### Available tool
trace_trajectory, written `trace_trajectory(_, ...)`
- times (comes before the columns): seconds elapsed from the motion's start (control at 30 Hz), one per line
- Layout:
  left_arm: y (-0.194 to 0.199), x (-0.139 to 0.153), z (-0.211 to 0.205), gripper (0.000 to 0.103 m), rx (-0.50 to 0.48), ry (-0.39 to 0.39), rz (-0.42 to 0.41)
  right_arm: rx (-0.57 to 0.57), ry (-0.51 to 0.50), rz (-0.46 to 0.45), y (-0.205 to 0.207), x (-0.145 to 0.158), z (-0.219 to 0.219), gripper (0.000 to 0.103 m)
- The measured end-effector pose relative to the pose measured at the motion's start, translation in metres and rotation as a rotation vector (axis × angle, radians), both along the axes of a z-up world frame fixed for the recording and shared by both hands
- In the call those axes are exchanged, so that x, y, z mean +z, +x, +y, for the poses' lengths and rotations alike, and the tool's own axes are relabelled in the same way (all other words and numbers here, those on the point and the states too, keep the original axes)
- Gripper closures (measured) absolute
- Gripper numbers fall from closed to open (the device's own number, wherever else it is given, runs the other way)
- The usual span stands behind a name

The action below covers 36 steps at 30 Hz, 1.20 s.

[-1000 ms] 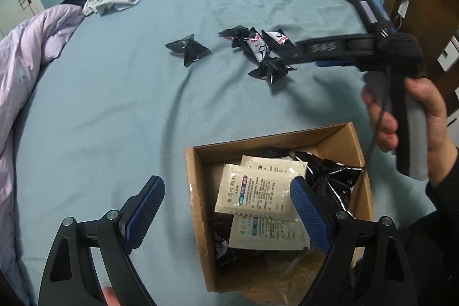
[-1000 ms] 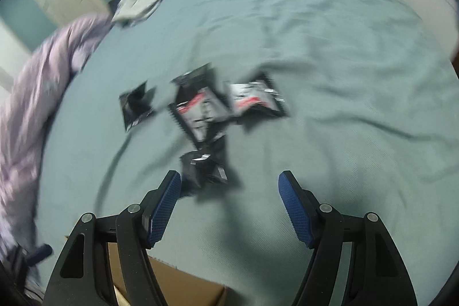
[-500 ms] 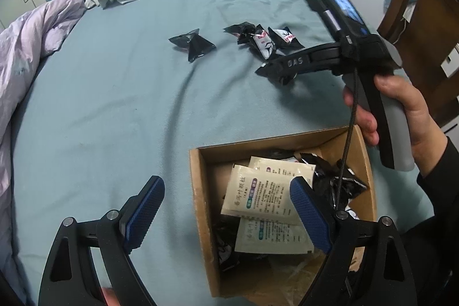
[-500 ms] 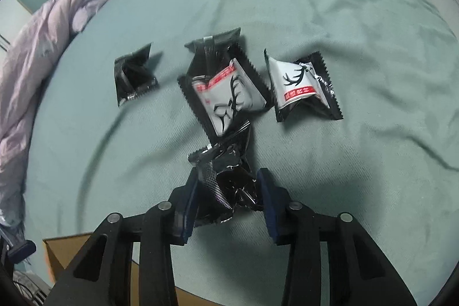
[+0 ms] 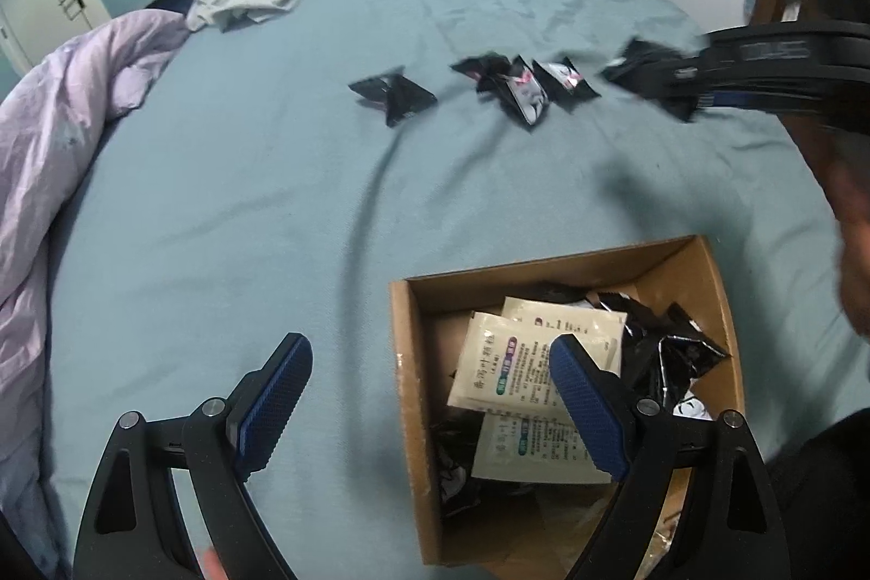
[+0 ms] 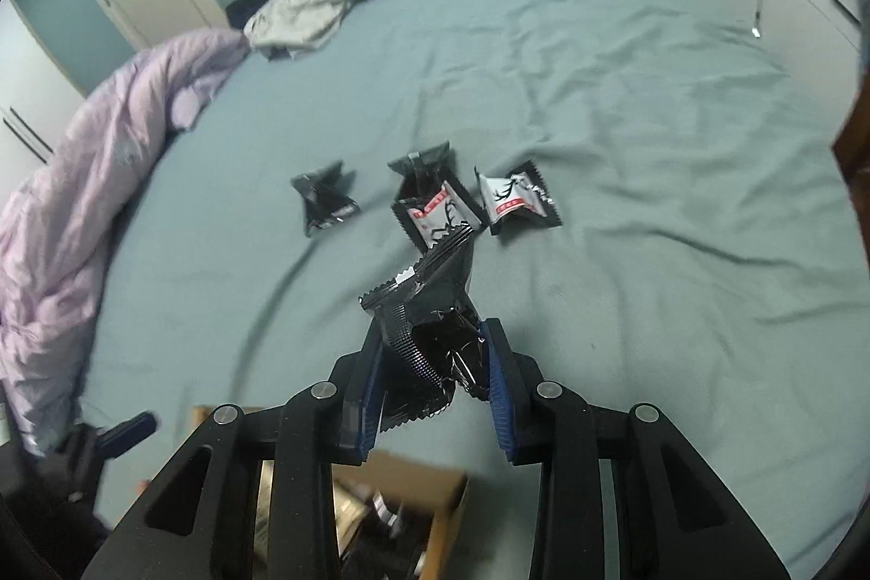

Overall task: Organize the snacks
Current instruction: 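Grasp a black red-printed packet with the left gripper while the right gripper holds its packet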

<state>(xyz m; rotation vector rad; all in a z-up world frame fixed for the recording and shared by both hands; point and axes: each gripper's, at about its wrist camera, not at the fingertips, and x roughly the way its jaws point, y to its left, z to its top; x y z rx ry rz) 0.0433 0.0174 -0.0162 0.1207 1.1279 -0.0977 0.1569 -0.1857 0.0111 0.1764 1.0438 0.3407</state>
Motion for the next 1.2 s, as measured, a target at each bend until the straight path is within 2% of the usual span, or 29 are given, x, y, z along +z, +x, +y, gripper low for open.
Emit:
trace_trajectory(0.13,0.0,0.003,0.0,0.012,-0.005,0.014,-0.016,-0.051,0.04,-0.05,-0.042,0.02,-0.017,0.071)
trace_trajectory(0.3,0.012,0.006,0.0,0.013,-0.012,0.012,-0.029,-0.133,0.127,-0.038,-0.093,0.009,-0.049,0.071)
trace_trajectory(0.43,0.041,0.006,-0.005,0.012,-0.053,0.11,-0.054,-0.182,0.152,-0.064,-0.132,0.006,-0.069,0.071)
trace_trajectory(0.5,0.063,0.007,-0.004,0.012,-0.054,0.112,-0.054,-0.192,0.163,-0.066,-0.144,0.003,-0.07,0.071)
trace_trajectory(0.63,0.124,-0.005,0.0,0.009,-0.005,0.099,-0.033,-0.155,0.112,-0.062,-0.142,0.001,-0.057,0.071)
trace_trajectory(0.8,0.191,-0.039,-0.003,0.009,0.023,0.111,0.04,-0.128,0.082,-0.062,-0.126,-0.006,-0.046,0.071)
trace_trajectory(0.9,0.221,-0.054,0.0,0.009,0.078,0.046,0.086,-0.124,0.076,-0.042,-0.12,-0.012,-0.044,0.071)
trace_trajectory(1.0,0.244,-0.07,0.016,0.009,0.207,-0.03,0.14,-0.131,0.076,-0.04,-0.117,-0.012,-0.045,0.071)
trace_trajectory(1.03,0.248,-0.076,0.02,0.014,0.244,-0.035,0.152,-0.136,0.077,-0.046,-0.116,-0.011,-0.046,0.071)
trace_trajectory(1.07,0.251,-0.08,0.024,0.03,0.271,-0.035,0.165,-0.139,0.077,-0.053,-0.115,-0.01,-0.045,0.071)
trace_trajectory(1.1,0.253,-0.085,0.028,0.054,0.287,-0.042,0.18,-0.142,0.073,-0.063,-0.115,-0.008,-0.045,0.071)
trace_trajectory(1.13,0.253,-0.09,0.03,0.062,0.292,-0.063,0.197,-0.143,0.063,-0.072,-0.112,-0.009,-0.044,0.071)
trace_trajectory(1.2,0.247,-0.089,0.034,0.063,0.31,-0.078,0.174,-0.153,0.031,-0.098,-0.114,-0.008,-0.043,0.071)
